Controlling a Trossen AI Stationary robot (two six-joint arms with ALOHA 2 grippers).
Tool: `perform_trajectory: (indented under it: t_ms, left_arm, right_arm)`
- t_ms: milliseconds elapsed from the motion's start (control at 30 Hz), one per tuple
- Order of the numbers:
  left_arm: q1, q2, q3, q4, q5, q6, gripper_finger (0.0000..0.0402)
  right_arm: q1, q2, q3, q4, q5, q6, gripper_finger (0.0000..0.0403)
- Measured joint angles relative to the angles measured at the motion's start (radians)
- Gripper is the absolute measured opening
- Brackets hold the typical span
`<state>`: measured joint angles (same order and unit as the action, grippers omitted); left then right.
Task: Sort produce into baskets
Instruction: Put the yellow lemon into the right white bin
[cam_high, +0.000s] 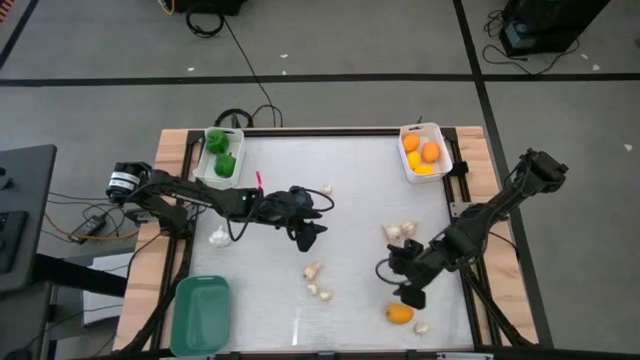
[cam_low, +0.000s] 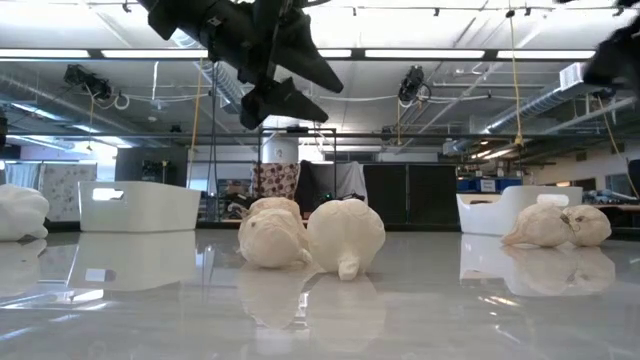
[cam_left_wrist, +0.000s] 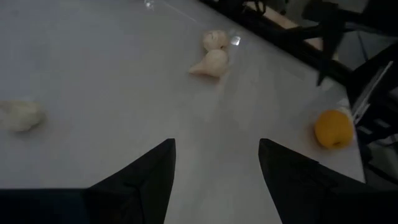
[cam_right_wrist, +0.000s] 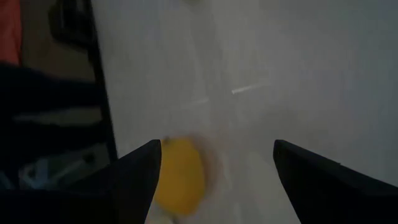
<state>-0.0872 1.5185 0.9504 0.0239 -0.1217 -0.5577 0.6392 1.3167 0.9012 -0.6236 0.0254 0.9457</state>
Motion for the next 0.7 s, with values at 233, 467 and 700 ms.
perform_trajectory:
  t_ms: [233, 467, 700]
  left_arm:
    - [-0.008, 0.0, 0.0, -0.007, 0.002, -0.02, 0.0236]
    - [-0.017, 0.0, 0.0, -0.007, -0.008, -0.023, 0.0236]
    - [-0.016, 0.0, 0.0, -0.007, -0.042, -0.023, 0.0236]
  right_arm:
    - [0.109, 0.0, 0.0, -0.111, 0.003, -0.028, 0.0319]
    - [0.21, 0.0, 0.0, -0.104, 0.079, 0.023, 0.0322]
    - [0.245, 0.078, -0.006, 0.061, 0.082, -0.015, 0.0351]
